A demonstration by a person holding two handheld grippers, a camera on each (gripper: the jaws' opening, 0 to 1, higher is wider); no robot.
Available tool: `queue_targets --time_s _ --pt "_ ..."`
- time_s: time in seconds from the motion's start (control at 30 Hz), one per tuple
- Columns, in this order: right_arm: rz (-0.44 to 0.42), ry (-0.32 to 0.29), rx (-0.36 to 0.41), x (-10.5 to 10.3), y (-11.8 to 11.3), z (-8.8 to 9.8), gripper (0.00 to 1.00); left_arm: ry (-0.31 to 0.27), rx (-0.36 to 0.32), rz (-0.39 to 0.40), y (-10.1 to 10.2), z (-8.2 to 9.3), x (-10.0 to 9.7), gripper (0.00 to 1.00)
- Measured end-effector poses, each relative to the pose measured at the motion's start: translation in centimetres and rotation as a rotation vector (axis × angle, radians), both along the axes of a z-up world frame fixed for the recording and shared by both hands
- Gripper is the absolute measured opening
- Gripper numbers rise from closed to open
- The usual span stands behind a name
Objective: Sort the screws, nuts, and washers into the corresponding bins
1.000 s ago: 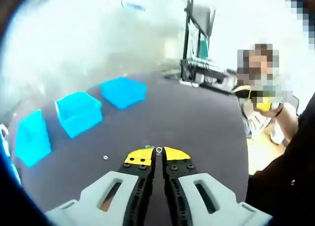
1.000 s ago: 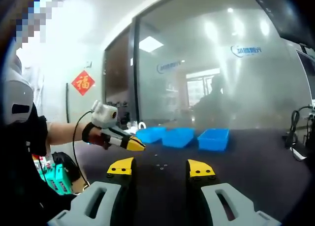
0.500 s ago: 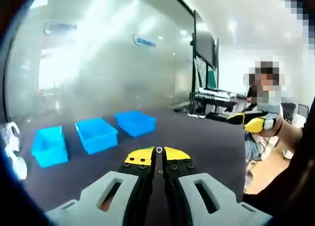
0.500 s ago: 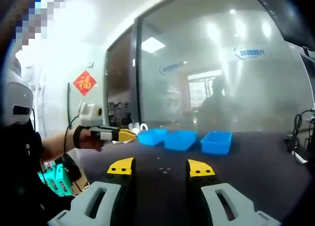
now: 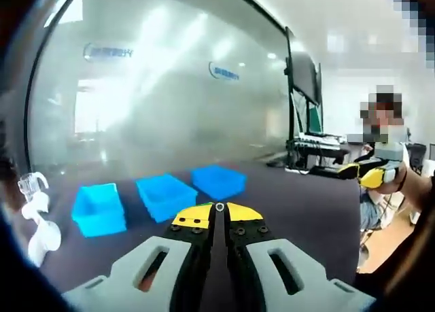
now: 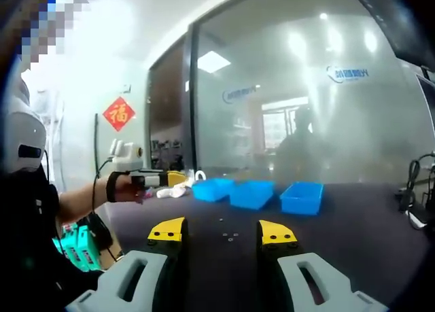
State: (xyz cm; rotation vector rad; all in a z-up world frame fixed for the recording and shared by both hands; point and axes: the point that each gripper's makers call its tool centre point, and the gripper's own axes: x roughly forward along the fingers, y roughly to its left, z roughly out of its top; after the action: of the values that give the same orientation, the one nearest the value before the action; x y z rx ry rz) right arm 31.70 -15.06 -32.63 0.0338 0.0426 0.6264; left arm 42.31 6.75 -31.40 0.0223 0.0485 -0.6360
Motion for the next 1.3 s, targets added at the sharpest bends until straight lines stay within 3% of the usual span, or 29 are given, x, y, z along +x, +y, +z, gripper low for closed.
queue_targets --time_s 0.17,0.23,0.5,0.7,0.83,0.87,0.9,0.97,1.1,1.3 --pt "-0.002 0.001 0.001 -0.1 -0.1 -0.1 0.36 0.004 -0.016 0.067 2.5 0.5 2.4 0.06" --pt "-0.003 0.003 0.003 -0.1 -0.2 -0.2 0.36 0.033 -0.069 0.091 3.6 0.8 3.6 0.06" --pt "-0.003 0.002 0.005 -0.1 -0.3 -0.2 0.36 0.032 -0.064 0.213 7.7 1.3 9.1 0.06" --pt "-0.011 0.003 0.005 -0.1 -0.6 -0.2 0.36 0.03 -0.029 0.271 8.9 1.4 12.8 0.06" --pt "-0.014 0.004 0.004 -0.1 -0.7 -0.2 0.36 0.077 -0.078 0.336 10.6 1.1 15.5 0.06" --pt "-0.015 0.005 0.003 -0.1 -0.7 -0.2 0.36 0.102 -0.111 0.34 10.3 0.8 14.5 0.06" --pt "-0.016 0.005 0.003 -0.2 -0.7 -0.2 0.36 0.119 -0.113 0.356 10.6 0.5 14.9 0.06" --pt "-0.018 0.005 0.004 -0.2 -0.8 -0.2 0.36 0.111 -0.063 0.368 11.0 0.3 16.1 0.06" --pt "-0.021 0.006 0.004 -0.2 -0.9 -0.1 0.36 0.115 -0.036 0.397 11.9 0.0 18.2 0.06" --pt "-0.022 0.007 -0.002 -0.2 -0.8 -0.1 0.36 0.135 -0.005 0.418 12.6 -1.0 19.4 0.06"
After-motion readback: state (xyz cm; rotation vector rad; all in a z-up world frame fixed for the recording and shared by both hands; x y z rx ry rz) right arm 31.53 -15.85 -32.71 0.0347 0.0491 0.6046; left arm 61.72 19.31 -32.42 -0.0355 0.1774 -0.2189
